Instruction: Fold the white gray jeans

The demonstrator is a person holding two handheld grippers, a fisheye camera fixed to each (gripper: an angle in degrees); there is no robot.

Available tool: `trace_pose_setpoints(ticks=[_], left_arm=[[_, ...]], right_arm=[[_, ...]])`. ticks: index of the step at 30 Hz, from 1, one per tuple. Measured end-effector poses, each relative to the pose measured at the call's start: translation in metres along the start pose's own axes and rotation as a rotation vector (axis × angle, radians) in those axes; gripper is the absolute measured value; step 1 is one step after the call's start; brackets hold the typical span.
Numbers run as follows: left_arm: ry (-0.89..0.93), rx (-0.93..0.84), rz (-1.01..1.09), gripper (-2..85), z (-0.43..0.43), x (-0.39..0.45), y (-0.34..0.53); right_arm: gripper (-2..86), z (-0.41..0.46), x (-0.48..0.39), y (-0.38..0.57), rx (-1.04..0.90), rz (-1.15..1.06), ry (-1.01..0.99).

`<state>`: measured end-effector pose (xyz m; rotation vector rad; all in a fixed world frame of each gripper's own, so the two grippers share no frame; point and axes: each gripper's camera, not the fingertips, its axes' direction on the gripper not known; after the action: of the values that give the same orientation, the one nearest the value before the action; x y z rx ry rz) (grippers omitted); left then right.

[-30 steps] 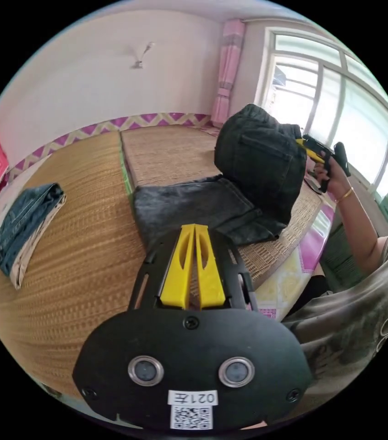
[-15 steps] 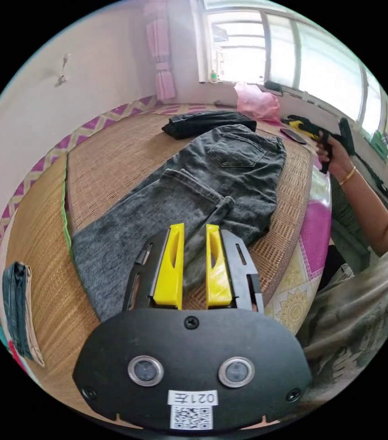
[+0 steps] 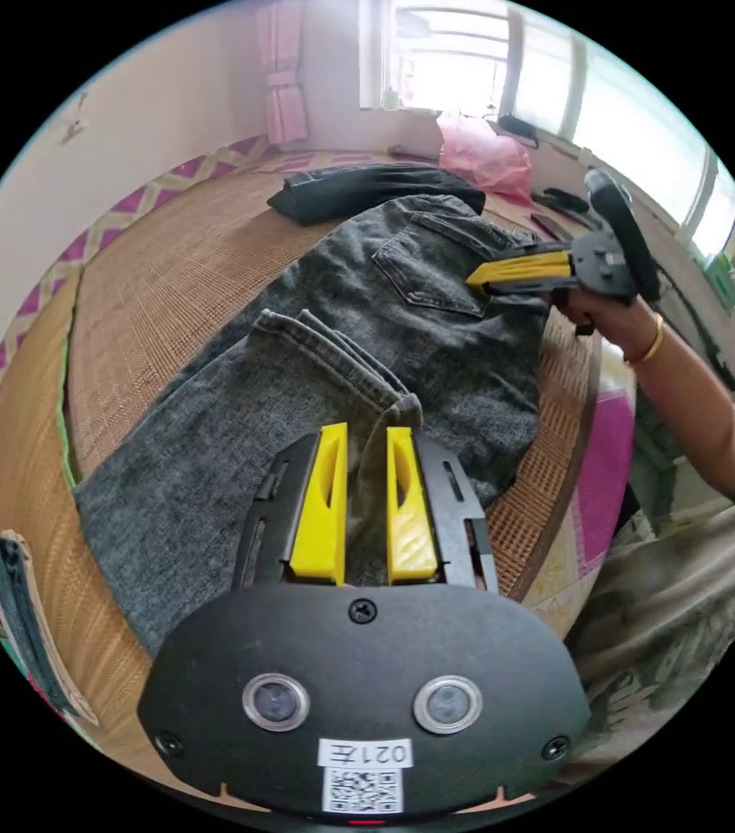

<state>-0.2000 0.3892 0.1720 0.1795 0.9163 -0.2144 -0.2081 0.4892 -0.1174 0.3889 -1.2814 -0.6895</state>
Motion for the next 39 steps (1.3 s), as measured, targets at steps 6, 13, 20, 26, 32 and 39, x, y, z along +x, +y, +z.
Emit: trace_pose_setpoints(ticks=[6, 13, 20, 26, 32, 39], left_arm=[[0.107, 0.201, -0.146, -0.8, -0.041, -0.069, 0.072], [-0.11, 0.585, -0.422, -0.9, -0.238, -0.19, 0.292], [-0.194, 0.592, -0.913, -1.0, -0.265, -0.35, 0.612], [0.149, 0.583, -1.252, -1.0, -0.135, -0.416, 0.781], [0.251, 0.632, -1.283, -1.0, -0.095, -0.441, 0.829], [0.243, 0.59, -1.271, -0.3, -0.07, -0.475, 0.815]], right_arm=[[-0.6, -0.005, 0.002, -0.01, -0.009, 0.049, -0.064], [-0.5, -0.012, 0.01, -0.019, -0.008, 0.09, -0.15], [-0.6, -0.021, 0.014, -0.028, -0.013, 0.145, -0.194], [-0.6, -0.056, -0.003, -0.039, 0.017, 0.158, -0.196], [-0.8, -0.089, -0.032, -0.077, 0.052, 0.05, -0.22], [2.2, -0.068, -0.014, -0.162, 0.081, -0.152, -0.171]])
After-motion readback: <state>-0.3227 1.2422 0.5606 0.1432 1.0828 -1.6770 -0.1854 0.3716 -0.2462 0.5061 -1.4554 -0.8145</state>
